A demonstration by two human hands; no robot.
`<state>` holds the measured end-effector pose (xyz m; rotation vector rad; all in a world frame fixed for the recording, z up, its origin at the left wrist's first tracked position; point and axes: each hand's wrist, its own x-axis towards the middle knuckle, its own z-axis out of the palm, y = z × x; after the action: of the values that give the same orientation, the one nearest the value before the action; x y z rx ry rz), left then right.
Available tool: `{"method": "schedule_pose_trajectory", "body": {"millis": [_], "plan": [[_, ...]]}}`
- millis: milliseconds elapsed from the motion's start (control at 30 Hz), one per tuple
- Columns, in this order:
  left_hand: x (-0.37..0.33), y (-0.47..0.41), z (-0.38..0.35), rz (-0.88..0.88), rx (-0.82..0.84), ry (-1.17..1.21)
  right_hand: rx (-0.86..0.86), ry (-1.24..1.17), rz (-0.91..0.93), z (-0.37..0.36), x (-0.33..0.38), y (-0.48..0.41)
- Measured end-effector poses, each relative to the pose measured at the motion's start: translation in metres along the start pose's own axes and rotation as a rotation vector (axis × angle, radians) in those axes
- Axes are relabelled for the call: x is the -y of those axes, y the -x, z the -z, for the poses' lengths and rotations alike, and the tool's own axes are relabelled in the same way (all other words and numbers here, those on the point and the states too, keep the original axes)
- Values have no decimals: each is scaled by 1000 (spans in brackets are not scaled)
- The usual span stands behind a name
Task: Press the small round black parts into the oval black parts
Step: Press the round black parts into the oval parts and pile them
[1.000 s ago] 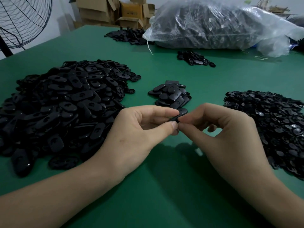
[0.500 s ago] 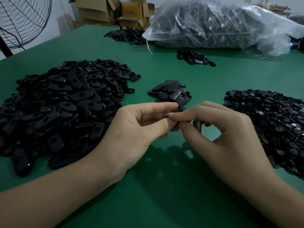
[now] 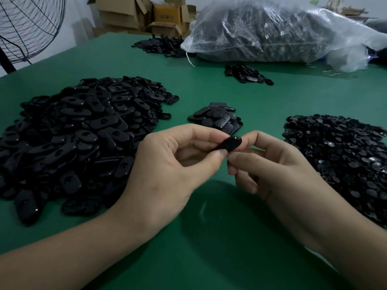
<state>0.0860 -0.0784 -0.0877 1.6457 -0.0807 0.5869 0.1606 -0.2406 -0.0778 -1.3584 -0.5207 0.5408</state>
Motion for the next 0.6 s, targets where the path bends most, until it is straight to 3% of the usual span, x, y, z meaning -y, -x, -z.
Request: {"method": "schedule_pose_trajectory", "body": {"millis": [433, 600], "plan": [[-2, 2, 0, -152, -21, -247, 142, -257, -124, 3, -2, -2], [-10, 1, -1, -293, -44, -414, 196, -320, -146, 6, -4, -3]]}}
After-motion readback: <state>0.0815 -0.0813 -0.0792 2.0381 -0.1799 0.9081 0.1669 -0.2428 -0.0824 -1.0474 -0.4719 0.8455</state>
